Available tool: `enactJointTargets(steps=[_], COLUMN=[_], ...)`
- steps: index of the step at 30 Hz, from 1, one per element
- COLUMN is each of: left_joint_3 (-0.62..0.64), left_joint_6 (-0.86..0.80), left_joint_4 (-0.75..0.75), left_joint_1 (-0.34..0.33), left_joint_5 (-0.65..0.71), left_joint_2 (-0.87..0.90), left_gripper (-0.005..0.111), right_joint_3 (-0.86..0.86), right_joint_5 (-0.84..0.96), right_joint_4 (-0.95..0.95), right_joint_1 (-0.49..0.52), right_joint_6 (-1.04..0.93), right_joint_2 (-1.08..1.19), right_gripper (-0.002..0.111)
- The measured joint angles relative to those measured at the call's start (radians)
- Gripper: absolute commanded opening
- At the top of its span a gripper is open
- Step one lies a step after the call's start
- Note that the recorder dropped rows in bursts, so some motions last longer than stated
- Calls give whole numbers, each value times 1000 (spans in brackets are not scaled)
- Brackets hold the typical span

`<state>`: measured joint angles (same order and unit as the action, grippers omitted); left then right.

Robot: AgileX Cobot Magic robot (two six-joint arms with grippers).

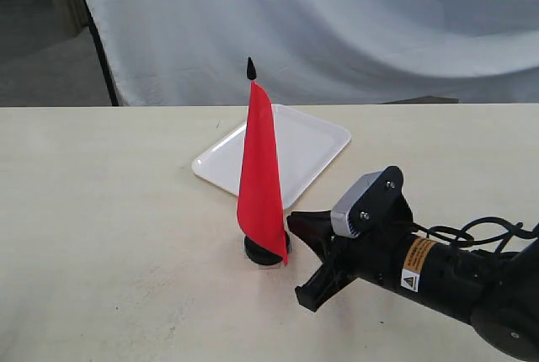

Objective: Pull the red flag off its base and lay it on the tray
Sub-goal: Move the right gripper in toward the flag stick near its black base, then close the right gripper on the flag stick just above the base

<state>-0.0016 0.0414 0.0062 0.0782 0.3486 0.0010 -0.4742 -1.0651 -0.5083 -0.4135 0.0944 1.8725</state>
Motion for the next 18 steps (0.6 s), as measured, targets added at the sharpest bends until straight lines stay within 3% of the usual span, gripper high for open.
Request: enactJointTargets(steps=[2,4,7,9,18], left_joint_3=[0,0,0,0,0], left_joint_6=[0,0,0,0,0], left_joint_4=[0,0,0,0,0], left_joint_1=[0,0,0,0,0], left_joint_5=[0,0,0,0,0], left_joint_2=[0,0,0,0,0], left_gripper=[0,0,0,0,0], right_joint_3=[-6,-10,-10,-10,-21], right_joint_5=[3,3,3,3,3], right_joint_4=[2,4,6,8,10], right_joint_1=[-5,-5,-5,-5,-5], right_joint_6=[-5,-5,-5,-5,21], right_joint_2=[4,4,4,4,4], right_gripper=[9,25,69,105,103])
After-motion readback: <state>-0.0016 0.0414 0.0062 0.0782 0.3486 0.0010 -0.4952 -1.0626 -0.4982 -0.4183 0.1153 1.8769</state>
